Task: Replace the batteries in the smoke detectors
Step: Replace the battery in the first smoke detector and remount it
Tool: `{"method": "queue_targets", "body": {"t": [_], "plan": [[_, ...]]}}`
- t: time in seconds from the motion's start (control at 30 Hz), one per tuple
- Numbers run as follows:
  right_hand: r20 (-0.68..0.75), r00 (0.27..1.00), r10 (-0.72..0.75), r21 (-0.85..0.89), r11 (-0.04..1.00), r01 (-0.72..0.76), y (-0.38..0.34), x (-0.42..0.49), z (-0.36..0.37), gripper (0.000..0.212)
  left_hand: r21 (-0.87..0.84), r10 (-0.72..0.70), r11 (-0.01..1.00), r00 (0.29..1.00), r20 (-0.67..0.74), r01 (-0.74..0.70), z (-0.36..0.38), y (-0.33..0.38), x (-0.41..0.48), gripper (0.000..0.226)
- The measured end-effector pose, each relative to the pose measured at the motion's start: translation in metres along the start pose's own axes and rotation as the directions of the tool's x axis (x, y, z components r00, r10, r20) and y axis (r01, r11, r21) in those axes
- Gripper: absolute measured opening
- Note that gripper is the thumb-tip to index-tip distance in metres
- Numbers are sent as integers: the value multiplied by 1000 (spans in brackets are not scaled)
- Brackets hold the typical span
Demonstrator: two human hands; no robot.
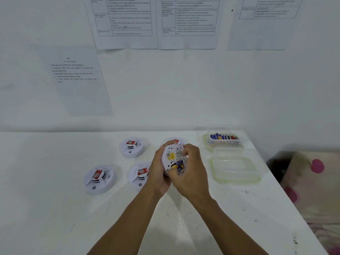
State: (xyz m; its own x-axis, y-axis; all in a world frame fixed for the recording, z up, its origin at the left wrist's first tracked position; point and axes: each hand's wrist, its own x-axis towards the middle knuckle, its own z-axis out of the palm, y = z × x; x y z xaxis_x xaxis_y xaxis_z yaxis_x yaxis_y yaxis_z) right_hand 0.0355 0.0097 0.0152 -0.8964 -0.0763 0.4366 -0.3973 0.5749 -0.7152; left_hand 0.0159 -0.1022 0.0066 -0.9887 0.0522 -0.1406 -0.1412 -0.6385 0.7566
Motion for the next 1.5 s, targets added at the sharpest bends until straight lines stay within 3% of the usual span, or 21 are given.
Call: {"method": "queue_targets", "body": {"t": [0.17, 0.37, 0.5, 0.6, 0.7, 0.8, 1.1, 1.27, 1.4, 1.5], "plan": [[90, 976, -197, 7, 980, 197, 17, 2, -3, 29, -170, -8, 985, 1000, -8, 6, -3, 4, 9, 46], [7, 934, -358, -43, 933, 358, 29, 22, -38, 13, -217, -32, 975, 999, 25, 37, 9, -1, 14, 49], [-19, 971, -238, -66, 970, 236, 53, 48, -84, 19, -203, -33, 978, 999, 17, 36, 15, -6, 22, 43], [83, 996, 8, -97, 995, 1, 83, 69, -115, 14, -198, -43, 979, 999, 20, 46, 23, -10, 28, 41], [256, 942, 216, -267, 952, -146, 113, 82, -126, 11, -193, -46, 980, 999, 17, 49, 28, -15, 31, 41], [363, 869, 337, -342, 916, -213, 125, 87, -122, 12, -191, -45, 980, 999, 18, 48, 31, -20, 34, 40], [484, 719, 499, -222, 864, -451, 125, 86, -116, 14, -178, -24, 984, 1000, 16, 27, 37, -27, 31, 38], [527, 685, 502, -241, 862, -446, 119, 84, -122, 19, -163, -20, 986, 1000, 17, 23, 38, -28, 27, 49], [452, 783, 428, -191, 904, -383, 105, 82, -127, 18, -175, -27, 984, 999, 23, 31, 38, -28, 27, 37], [418, 849, 323, -34, 939, -341, 81, 72, -125, 15, -178, -34, 983, 999, 18, 37, 41, -27, 27, 49]]}}
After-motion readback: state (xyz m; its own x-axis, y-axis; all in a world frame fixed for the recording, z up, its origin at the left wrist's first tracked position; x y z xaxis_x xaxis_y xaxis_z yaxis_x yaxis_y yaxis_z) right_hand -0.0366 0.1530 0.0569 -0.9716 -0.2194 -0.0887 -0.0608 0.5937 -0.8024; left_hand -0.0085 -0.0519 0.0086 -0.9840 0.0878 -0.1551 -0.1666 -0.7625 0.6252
